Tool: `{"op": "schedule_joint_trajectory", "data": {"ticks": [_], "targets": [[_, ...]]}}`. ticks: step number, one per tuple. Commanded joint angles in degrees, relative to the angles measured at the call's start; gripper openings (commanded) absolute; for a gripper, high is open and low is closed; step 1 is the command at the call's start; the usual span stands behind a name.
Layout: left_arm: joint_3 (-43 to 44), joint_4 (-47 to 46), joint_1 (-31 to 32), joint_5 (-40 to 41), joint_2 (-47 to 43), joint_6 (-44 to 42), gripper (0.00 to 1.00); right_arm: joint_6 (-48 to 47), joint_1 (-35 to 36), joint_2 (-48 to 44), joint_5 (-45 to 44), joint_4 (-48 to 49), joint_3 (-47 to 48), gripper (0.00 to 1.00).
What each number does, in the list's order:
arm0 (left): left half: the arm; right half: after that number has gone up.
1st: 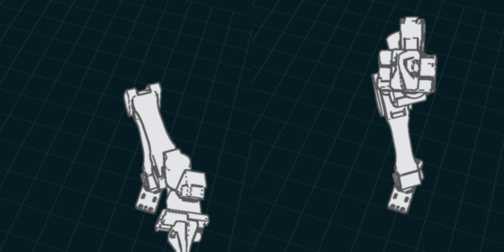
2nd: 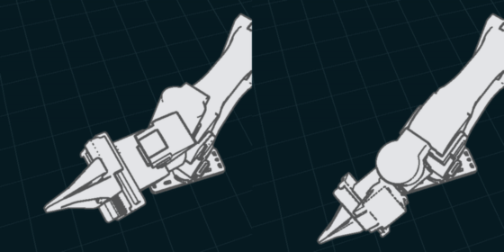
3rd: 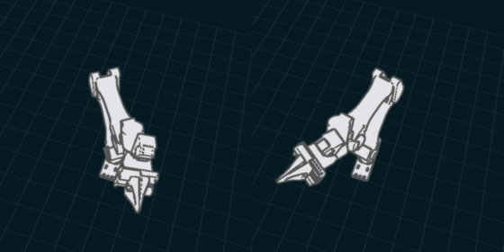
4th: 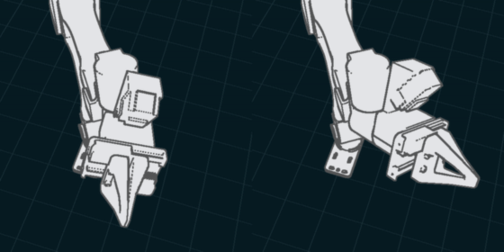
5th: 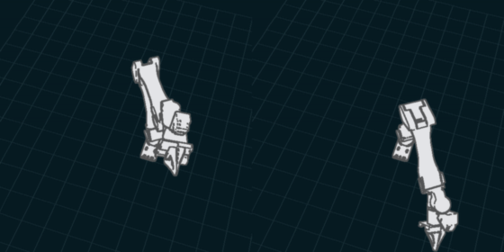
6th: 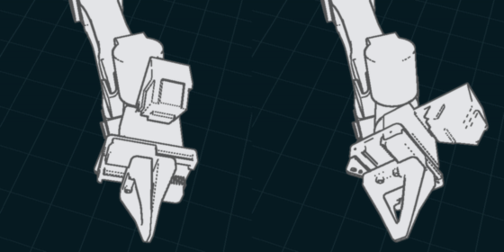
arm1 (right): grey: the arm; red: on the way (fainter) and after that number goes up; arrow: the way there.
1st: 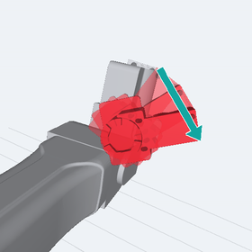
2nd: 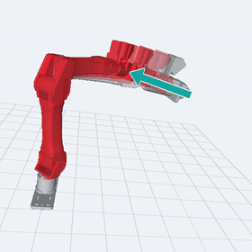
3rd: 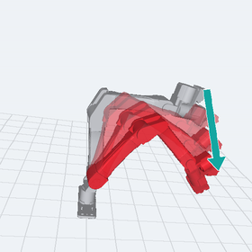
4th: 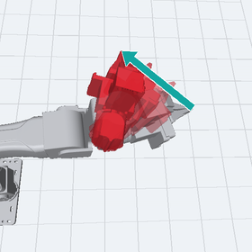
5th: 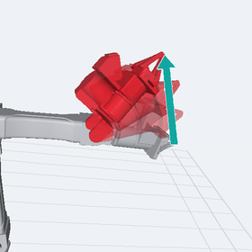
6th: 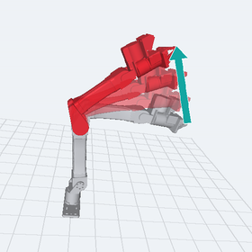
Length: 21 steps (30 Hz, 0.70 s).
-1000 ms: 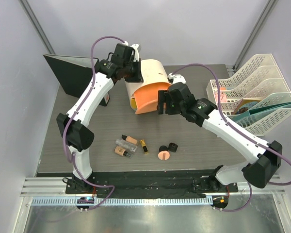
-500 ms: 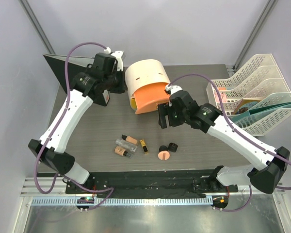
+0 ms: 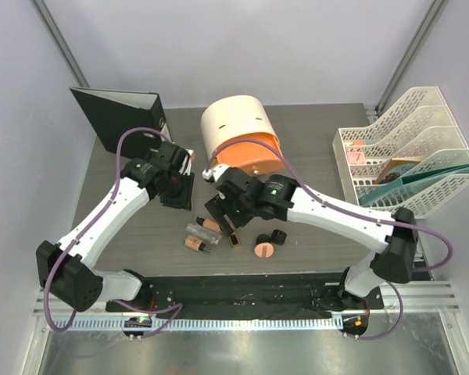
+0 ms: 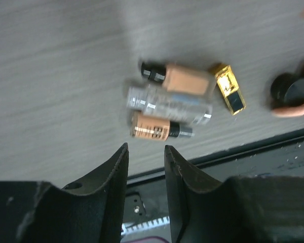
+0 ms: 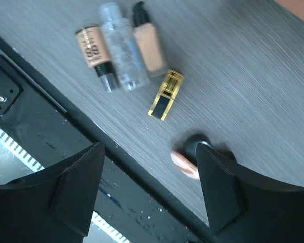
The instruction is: Organize the makeup
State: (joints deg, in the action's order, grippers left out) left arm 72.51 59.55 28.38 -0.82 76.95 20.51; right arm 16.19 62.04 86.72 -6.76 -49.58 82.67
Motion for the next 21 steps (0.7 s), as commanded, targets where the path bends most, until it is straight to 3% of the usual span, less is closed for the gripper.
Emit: {"op": "schedule_joint_trajectory", "data": {"ticks": [1, 5, 8, 11, 21], "targets": [[-4.4, 0.1, -0.2, -2.1, -5.8, 3.1, 0.35, -3.4, 2.1, 5.6, 0.1, 0.2, 6.2, 0.77], [-10.1, -0.6, -0.2, -5.9, -8.9, 1.5, 0.37, -2.1, 2.1, 4.4, 0.1, 3.0, 6.6, 0.79], [-10.9, -1.8, 0.0, -10.0, -10.6, -2.6, 0.57, -2.0, 2.1, 2.7, -1.5, 3.0, 7.2, 0.81], [-8.9, -1.9, 0.3, -9.6, -9.5, -5.8, 0.64, -1.9, 2.0, 0.8, -3.5, 2.4, 7.9, 0.84], [-3.0, -2.7, 2.1, -1.0, -4.4, -13.6, 0.67, 1.7, -2.4, -6.2, -10.6, -0.1, 13.9, 0.93]]}}
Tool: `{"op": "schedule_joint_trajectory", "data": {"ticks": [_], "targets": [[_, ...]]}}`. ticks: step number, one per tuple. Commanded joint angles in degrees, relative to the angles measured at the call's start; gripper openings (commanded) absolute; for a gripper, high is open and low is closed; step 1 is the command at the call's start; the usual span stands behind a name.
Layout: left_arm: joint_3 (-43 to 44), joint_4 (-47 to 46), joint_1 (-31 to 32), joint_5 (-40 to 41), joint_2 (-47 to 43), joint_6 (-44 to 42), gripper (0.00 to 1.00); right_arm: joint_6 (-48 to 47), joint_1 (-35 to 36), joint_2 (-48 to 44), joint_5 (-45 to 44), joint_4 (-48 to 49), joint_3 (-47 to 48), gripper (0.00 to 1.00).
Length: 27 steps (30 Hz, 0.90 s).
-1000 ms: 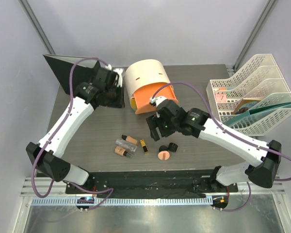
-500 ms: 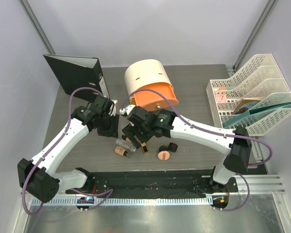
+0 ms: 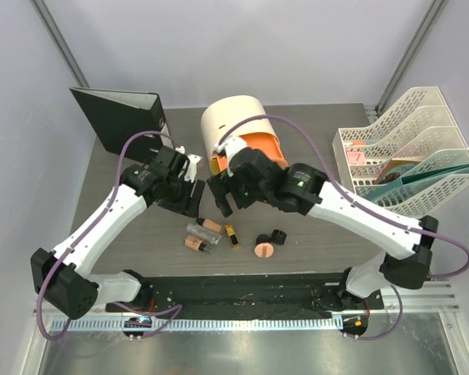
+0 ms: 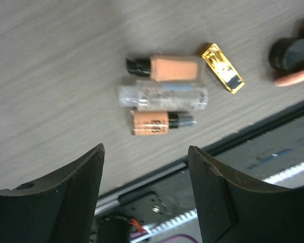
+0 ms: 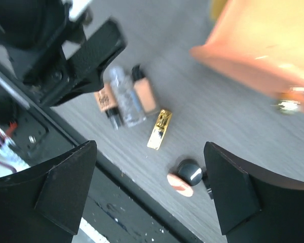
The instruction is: Organize the makeup
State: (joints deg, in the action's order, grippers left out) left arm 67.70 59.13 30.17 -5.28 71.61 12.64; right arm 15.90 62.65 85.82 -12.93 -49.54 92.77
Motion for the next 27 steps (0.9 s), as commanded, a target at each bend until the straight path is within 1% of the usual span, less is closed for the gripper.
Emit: {"op": "schedule_joint_trajectory", "data": {"ticks": [1, 3, 4, 5, 6, 7, 8, 9, 11, 12, 14, 16, 17, 19, 22, 27], "targets": [[0.8, -2.9, 0.5, 3.7, 0.4, -6.8, 0.68, 2.3, -5.1, -5.6, -4.5, 0.0, 4.3, 0.93], [-0.8, -5.2, 1.6, 3.8, -0.4, -11.9, 0.68, 2.4, -7.4, -6.3, -3.9, 0.1, 4.8, 0.94], [-3.2, -6.0, 1.9, 3.1, -1.1, -14.8, 0.68, 2.5, -9.6, -6.5, -3.5, 0.1, 5.1, 0.94], [-4.5, -8.0, 2.3, 2.4, -3.1, -20.3, 0.67, 2.4, -11.0, -6.5, -2.9, 0.3, 5.2, 0.94], [-5.8, -9.2, 3.2, 1.5, -4.9, -23.7, 0.67, 2.4, -11.9, -6.6, -2.7, 0.4, 5.4, 0.94], [-8.6, -10.8, 3.4, -1.2, -6.6, -26.4, 0.67, 2.2, -12.7, -6.7, -2.6, 0.5, 5.5, 0.94], [-10.0, -13.5, 3.4, -3.3, -10.4, -29.1, 0.69, 1.7, -14.2, -6.8, -2.7, 0.6, 5.6, 0.94], [-12.5, -14.7, 3.5, -5.0, -12.2, -34.3, 0.73, 1.5, -14.7, -6.6, -2.6, 0.8, 5.6, 0.94], [-15.0, -16.3, 3.4, -11.4, -15.7, -38.6, 0.83, 1.2, -16.8, -5.9, -2.0, 1.0, 5.9, 0.95], [-16.9, -16.0, 3.5, -14.2, -18.1, -44.1, 0.84, 0.8, -17.3, -5.8, -1.3, 1.0, 6.2, 0.95], [-18.7, -15.1, 3.5, -17.9, -19.4, -46.6, 0.85, 0.5, -18.0, -5.5, -1.3, 1.0, 6.3, 0.94], [-19.5, -12.6, 3.4, -20.4, -18.8, -50.6, 0.84, 0.4, -19.1, -5.6, -1.0, 1.3, 5.7, 0.95], [-19.8, -9.8, 3.4, -22.4, -18.3, -51.7, 0.84, 0.4, -19.5, -5.7, -1.0, 1.3, 5.5, 0.95], [-20.7, -7.0, 3.4, -23.6, -16.3, -56.1, 0.82, 0.4, -20.6, -5.8, -0.1, 1.8, 4.7, 0.95], [-21.8, -5.2, 3.4, -24.3, -13.2, -62.0, 0.80, 0.4, -21.8, -5.7, 1.0, 2.3, 3.8, 0.95], [-21.4, -2.9, 3.4, -22.7, -7.6, -67.3, 0.77, 0.5, -23.0, -5.1, 1.9, 3.3, 3.2, 0.95]]}}
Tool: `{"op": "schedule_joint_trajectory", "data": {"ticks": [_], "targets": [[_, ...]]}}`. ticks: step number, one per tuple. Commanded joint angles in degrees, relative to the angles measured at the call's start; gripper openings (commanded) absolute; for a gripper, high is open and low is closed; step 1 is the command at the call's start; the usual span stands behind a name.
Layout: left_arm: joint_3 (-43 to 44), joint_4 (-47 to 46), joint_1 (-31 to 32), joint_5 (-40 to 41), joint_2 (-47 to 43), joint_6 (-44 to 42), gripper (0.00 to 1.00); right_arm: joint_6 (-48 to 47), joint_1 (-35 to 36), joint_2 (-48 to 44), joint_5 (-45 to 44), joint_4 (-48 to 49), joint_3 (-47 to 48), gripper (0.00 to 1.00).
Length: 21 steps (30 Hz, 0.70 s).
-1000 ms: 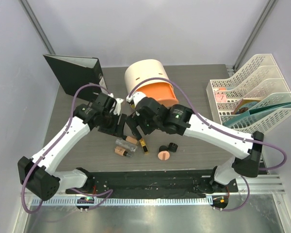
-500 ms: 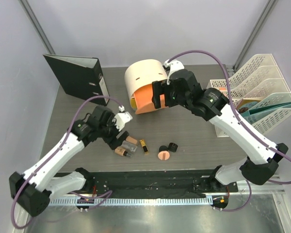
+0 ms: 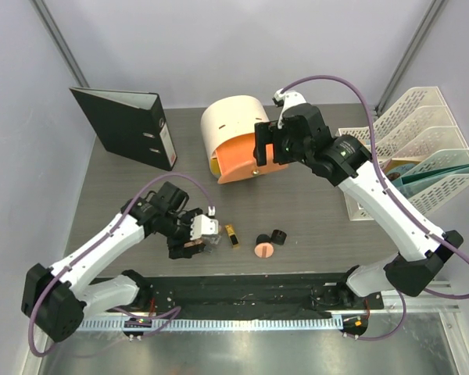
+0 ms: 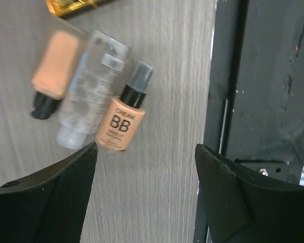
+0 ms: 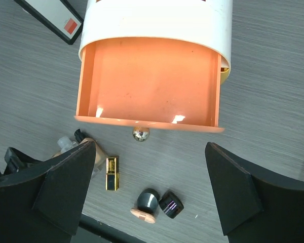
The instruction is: Organize the makeup
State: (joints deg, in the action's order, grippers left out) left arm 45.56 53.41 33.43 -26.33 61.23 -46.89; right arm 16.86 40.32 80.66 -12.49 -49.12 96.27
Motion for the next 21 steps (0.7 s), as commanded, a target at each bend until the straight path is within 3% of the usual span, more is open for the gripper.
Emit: {"op": "schedule_joint_trajectory", "data": {"ticks": [1, 13, 21], "targets": [[0.8, 3.1, 0.2, -0.4, 3.9, -8.3, 0.76, -0.3, -0.9, 0.1, 1.6, 3.0, -0.5, 0.95], [1.4, -6.0, 0.7, 2.8, 14.1, -5.8, 0.70, 0.5, -2.5, -1.1, 2.0, 3.9, -2.7, 0.95], [2.1, -5.9, 2.4, 1.6, 18.0, -5.9, 0.66, 0.5, -3.6, -1.7, 2.6, 4.2, -3.6, 0.95]]}}
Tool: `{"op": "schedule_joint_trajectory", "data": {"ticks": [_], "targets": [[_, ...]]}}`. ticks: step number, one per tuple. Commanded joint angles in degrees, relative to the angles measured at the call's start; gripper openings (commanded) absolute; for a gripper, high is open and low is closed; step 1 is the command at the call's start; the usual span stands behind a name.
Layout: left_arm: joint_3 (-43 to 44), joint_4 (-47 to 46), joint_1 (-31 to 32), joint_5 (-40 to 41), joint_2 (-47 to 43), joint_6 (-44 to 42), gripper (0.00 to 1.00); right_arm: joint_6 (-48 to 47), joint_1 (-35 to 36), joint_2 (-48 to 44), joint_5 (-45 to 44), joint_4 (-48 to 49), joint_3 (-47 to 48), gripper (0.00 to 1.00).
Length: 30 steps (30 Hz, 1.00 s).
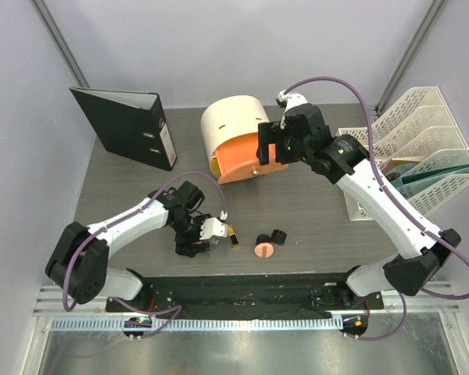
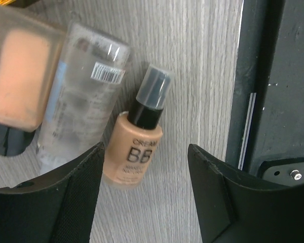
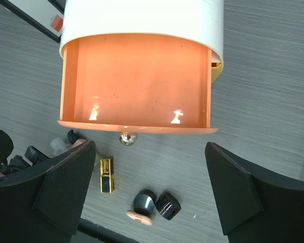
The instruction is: Organize the makeup
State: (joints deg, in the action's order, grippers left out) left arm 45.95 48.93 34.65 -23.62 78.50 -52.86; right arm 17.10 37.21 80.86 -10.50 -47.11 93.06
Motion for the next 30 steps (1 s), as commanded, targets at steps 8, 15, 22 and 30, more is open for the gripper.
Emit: {"op": "schedule_joint_trajectory", "data": {"ticks": [8, 15, 22, 30], "targets": [[-2.4, -4.7, 4.3, 1.5, 1.0, 3.5, 0.64, 0.4, -1.4, -3.1, 0.4, 2.3, -1.1, 0.95], [-4.0, -9.5, 6.5, 9.0, 5.0, 9.1, 0.52, 0.7, -1.7, -3.7, 0.7, 2.4, -1.4, 0.95], [-2.8, -8.9, 6.9, 12.3, 6.2, 10.9, 0.13, 1.1, -2.0, -4.2, 0.8, 2.3, -1.3, 0.95], [-1.6, -1.5, 6.9, 11.7, -0.6, 11.8, 0.00, 0.7, -2.0, -4.3, 0.9, 2.4, -1.5, 0.95]]}}
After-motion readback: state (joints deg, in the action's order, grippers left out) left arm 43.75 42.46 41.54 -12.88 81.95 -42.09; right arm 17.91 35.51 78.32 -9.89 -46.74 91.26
